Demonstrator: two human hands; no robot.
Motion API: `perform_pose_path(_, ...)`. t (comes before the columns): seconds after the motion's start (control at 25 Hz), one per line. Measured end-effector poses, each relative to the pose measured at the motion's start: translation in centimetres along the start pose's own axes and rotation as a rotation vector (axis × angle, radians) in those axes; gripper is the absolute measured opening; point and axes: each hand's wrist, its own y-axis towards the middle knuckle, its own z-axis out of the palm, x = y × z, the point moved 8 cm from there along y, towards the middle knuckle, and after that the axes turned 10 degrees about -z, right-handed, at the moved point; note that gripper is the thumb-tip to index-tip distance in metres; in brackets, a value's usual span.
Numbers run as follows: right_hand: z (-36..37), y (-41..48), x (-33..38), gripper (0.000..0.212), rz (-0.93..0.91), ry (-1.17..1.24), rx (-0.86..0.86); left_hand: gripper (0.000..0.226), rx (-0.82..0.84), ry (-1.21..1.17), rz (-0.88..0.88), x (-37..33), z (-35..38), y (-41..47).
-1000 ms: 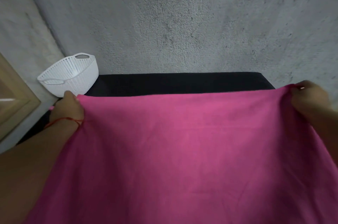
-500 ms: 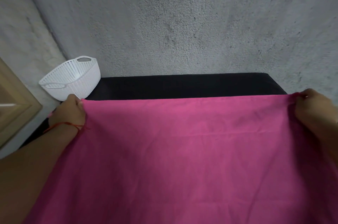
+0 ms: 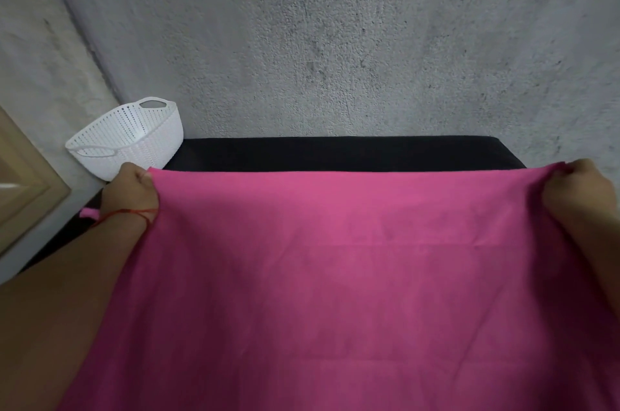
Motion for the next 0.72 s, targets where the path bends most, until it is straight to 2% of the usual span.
perform_pose_path(0.2, 0.4, 0.5, 0.6, 0.025, -0.035, -0.101, 0.104, 0.015, 0.035, 0.067, 0.108, -0.7, 1.3, -0.3)
perform_pose_path(0.32, 1.3, 3.0, -1.6, 0.039, -0.046, -0.102, 0.142, 0.014, 0.031, 0.177, 0.18, -1.2, 1.8, 0.0)
perform_pose_path(0.48, 2.8, 5.1, -3.7, 0.042, -0.06, -0.103, 0.158, 0.018, -0.013, 0.251, 0.153, -0.6, 2.5, 0.9)
perform_pose_path(0.56, 1.8, 3.9, -2.7, 0.051, -0.06, -0.105, 0.134, 0.017, -0.094, 0.312, 0.177, -0.9, 2.2, 0.6)
perform_pose_path(0.64, 0.6, 2.3, -0.6, 0.049, -0.103, -0.189, 0.076, 0.021, -0.186, 0.439, 0.271, -2.9, 1.3, -1.0)
perform_pose_path(0.72, 0.0, -1.0, 4.4, 0.041, -0.288, -0.279, 0.056, 0.023, -0.183, 0.485, 0.407, -6.4, 1.2, -4.9)
